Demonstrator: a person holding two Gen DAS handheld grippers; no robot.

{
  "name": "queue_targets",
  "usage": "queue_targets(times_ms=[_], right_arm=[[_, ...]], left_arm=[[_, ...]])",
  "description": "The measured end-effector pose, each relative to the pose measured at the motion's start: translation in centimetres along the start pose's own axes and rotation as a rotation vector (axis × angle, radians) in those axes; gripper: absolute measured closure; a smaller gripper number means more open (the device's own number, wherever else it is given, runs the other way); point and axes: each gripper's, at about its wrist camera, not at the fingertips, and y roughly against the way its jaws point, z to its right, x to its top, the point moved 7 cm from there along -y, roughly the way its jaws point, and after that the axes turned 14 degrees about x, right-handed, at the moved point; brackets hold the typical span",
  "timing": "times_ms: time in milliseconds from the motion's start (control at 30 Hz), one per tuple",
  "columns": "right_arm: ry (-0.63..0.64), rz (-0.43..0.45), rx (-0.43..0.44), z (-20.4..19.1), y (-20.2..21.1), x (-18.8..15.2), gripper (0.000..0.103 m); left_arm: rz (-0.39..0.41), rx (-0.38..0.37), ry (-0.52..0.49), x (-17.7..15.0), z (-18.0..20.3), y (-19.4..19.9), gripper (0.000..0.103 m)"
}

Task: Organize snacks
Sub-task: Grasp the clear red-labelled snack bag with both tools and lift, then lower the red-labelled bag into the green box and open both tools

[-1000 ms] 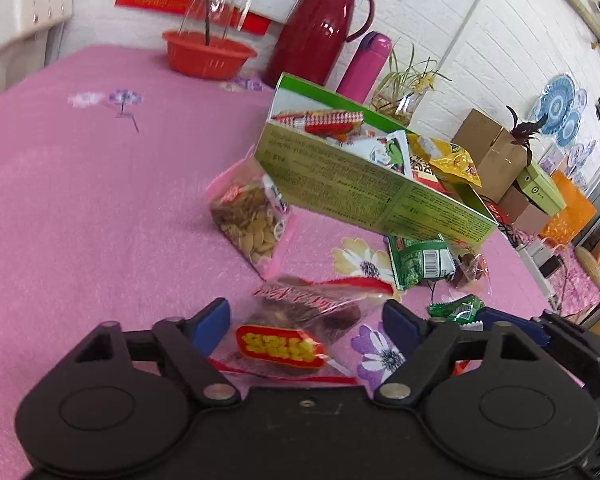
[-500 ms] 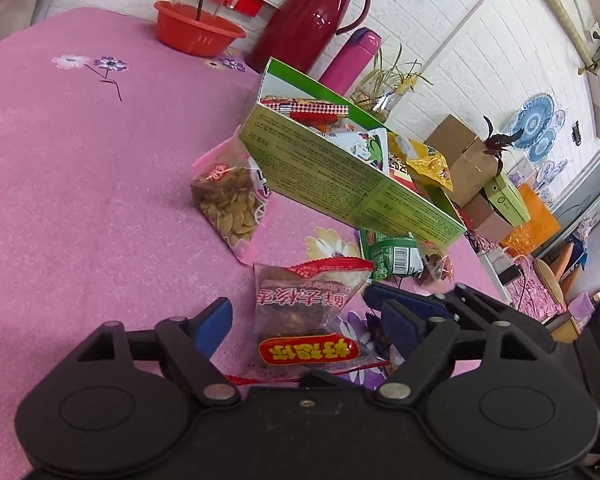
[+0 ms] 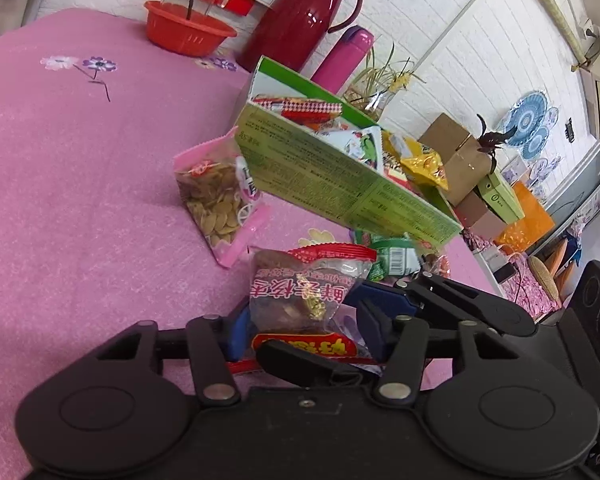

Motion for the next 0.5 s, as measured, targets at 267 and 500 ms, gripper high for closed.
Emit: queue_targets(times_ms=[267,500], right_arm=[[0.041,0.156,-0.054,0.6,4.2,2.9,0.003],[0.106,0.253,-0.180,4.9,6.7,6.1,0.005]], left_arm=[[0.102,-0.034,-0.101,3.6,4.5,1.9,0.084],[0.157,-0.083,-0.179,8.4,9.3,-0.3,0.084]])
